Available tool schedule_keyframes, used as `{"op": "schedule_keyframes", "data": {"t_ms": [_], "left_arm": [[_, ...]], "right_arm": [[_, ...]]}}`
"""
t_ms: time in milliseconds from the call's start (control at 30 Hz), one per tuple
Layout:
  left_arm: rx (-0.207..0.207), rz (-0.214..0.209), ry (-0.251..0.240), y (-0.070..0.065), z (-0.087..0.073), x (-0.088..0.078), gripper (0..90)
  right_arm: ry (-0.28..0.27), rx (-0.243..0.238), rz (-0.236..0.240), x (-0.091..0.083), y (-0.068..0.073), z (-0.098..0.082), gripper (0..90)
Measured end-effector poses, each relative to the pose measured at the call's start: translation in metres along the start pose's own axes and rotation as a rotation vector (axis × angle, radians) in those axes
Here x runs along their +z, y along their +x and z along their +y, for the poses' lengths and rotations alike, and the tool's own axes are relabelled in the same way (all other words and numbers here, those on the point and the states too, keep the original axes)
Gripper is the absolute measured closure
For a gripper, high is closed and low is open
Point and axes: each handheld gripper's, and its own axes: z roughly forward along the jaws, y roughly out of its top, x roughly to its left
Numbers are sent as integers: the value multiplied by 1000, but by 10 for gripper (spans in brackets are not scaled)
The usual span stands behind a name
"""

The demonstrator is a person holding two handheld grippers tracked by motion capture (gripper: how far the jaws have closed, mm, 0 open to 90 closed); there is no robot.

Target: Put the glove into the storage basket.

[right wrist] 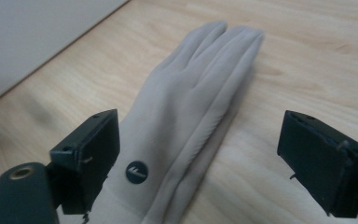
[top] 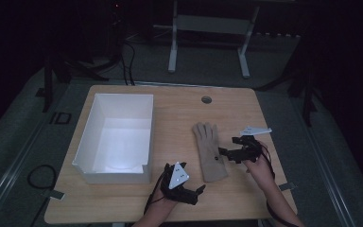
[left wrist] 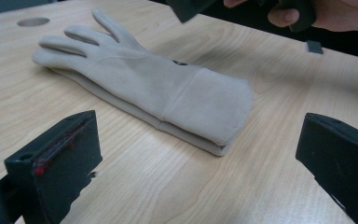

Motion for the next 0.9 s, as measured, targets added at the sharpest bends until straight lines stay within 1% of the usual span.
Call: {"op": "schedule_keyframes", "data": {"t_ms": [33, 67, 100, 133, 167, 200, 233, 267, 300, 333, 367, 400, 433, 467, 533, 567, 600, 633, 667, 700, 733, 767, 800, 833, 867, 900], "left_arm": [[9, -28, 6, 0, 2, 1, 2], [12, -47, 11, 0, 4, 2, 2], [9, -83, 19, 0, 5, 4, 2], [6, -99, 25, 0, 7, 6, 2], [11, -117, 27, 0, 9, 9, 2], [11, -125, 29, 0, 11, 11, 15], [12, -135, 37, 0, 14, 16, 52], [12, -157, 38, 0, 17, 19, 57], [12, -175, 33, 0, 20, 22, 63], [13, -206, 33, 1, 23, 25, 69], [23, -215, 32, 0, 26, 28, 99], [42, -218, 28, -1, 29, 31, 137], [58, -237, 32, -2, 32, 35, 150], [62, -249, 33, -2, 35, 39, 153], [70, -260, 44, -3, 40, 48, 159], [75, -266, 50, -4, 41, 51, 177], [77, -263, 58, -4, 42, 55, 183], [73, -276, 71, -4, 43, 59, 184], [64, -279, 74, -3, 43, 61, 185], [64, -279, 74, -3, 43, 61, 186], [55, -283, 88, -2, 41, 64, 186], [52, -282, 90, -1, 40, 65, 190], [46, -274, 94, 0, 38, 66, 191], [43, -279, 100, 1, 37, 66, 199], [44, -275, 105, 2, 35, 66, 200], [45, -268, 114, 3, 33, 65, 200]], "right_arm": [[-10, 7, -2, -1, -2, 1, 124], [-22, 27, 14, -2, -5, 2, 113], [-30, 44, 19, -2, -7, 3, 107], [-35, 49, 15, -2, -9, 4, 113], [-35, 45, 19, -1, -10, 6, 133], [-32, 36, 7, 1, -12, 8, 140], [-25, 34, 1, 3, -13, 10, 183], [-25, 37, 1, 7, -15, 14, 218], [-28, 50, -3, 10, -17, 16, 239], [-21, 60, 14, 14, -19, 18, 340], [-13, 70, 22, 19, -20, 19, 361], [-13, 74, 20, 24, -21, 21, 371], [-4, 81, 34, 30, -22, 22, 403], [4, 95, 42, 36, -24, 23, 404], [9, 112, 38, 47, -26, 27, 396], [12, 130, 41, 52, -27, 29, 382], [18, 143, 34, 58, -29, 30, 366], [30, 149, 30, 64, -31, 31, 362], [42, 159, 24, 69, -32, 32, 351], [42, 159, 24, 69, -32, 32, 351], [59, 169, 10, 75, -34, 32, 343], [86, 183, 18, 84, -36, 31, 333], [97, 188, 14, 88, -37, 31, 327], [105, 202, 26, 92, -39, 30, 341], [109, 212, 40, 94, -39, 29, 351], [116, 216, 44, 96, -40, 28, 351]]}}
